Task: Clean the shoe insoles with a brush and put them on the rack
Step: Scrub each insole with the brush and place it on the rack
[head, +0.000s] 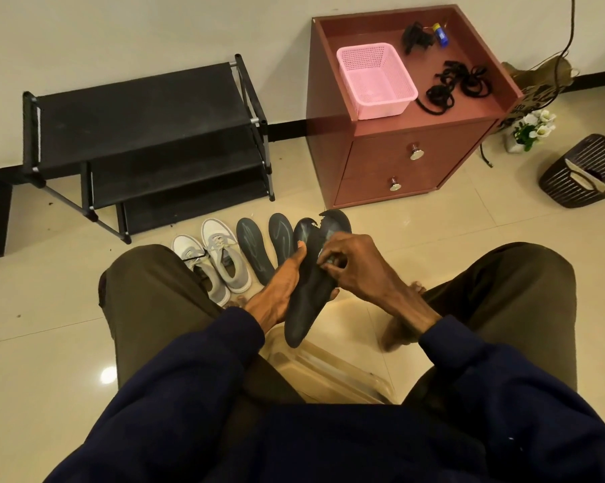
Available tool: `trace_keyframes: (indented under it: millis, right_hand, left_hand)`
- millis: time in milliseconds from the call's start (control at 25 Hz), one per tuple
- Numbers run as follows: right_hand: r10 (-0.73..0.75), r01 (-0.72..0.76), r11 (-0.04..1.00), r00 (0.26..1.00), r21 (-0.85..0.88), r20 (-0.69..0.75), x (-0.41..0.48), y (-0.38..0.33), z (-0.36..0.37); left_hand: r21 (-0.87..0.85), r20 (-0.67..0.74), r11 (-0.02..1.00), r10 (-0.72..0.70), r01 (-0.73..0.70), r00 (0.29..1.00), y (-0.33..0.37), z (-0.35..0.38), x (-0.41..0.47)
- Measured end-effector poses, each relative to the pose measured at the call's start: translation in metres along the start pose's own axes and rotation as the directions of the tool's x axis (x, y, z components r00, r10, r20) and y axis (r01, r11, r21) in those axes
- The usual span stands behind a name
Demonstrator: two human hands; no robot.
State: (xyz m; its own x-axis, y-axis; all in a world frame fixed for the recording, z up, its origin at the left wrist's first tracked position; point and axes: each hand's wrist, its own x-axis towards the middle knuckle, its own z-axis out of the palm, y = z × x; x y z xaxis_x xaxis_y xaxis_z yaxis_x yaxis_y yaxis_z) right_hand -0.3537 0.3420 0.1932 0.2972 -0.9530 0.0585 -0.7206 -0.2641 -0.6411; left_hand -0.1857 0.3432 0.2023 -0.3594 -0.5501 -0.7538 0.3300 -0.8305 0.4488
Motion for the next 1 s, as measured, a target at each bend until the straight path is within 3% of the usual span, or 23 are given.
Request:
trace_keyframes:
  millis: [80,200,280,520,720,800,880,960,1000]
  right_hand:
    - [-0.004,0.004,0.999,1.000,0.032,0.017,0.004,-0.004,0.001]
    - [0.110,-0.098,0.992,0.978,0.077,-0.176,0.013,0.010,-0.011]
    - [0.105,-0.099,0.994,0.967,0.037,-0.234,0.011,0.015,-0.015]
    - [0.016,-0.046,0.986,0.983,-0.163,-0.182,0.009,0.005,-0.002]
    - [-0.095,0.091,0.995,0.989,0.041,0.112,-0.002,-0.016,0.001]
    - [-0.067,0.065,0.996,0.998,-0.067,-0.020,0.007,-0.006,-0.001]
    - [0.035,-0.058,0.992,0.981,-0.115,-0.193,0.014,0.010,-0.010]
    - [0.079,-0.092,0.994,0.973,-0.052,-0.215,0.011,0.013,-0.010]
    - [0.050,-0.052,0.999,0.987,-0.012,-0.153,0.007,0.008,-0.007]
  left_hand:
    - [0.008,-0.023,1.000,0.012,-0.012,1.000,0.002,0.002,-0.001]
    - [-0.025,0.011,1.000,-0.018,0.018,1.000,0.003,0.005,0.000]
    - [-0.041,-0.019,0.999,-0.025,0.024,1.000,0.003,0.006,0.002]
    - [0.047,-0.041,0.998,0.049,-0.047,0.998,0.008,0.016,-0.004]
    - [0.057,-0.064,0.992,0.115,-0.111,0.991,0.005,0.005,0.002]
    - [0.015,-0.039,0.995,0.103,-0.102,0.994,0.006,0.006,0.002]
    - [-0.017,0.003,0.999,0.050,-0.050,0.999,0.005,0.010,-0.001]
    - [0.001,-0.030,1.000,0.021,-0.021,0.999,0.004,0.012,-0.003]
    - [0.017,-0.036,0.999,0.028,-0.027,0.999,0.004,0.013,-0.003]
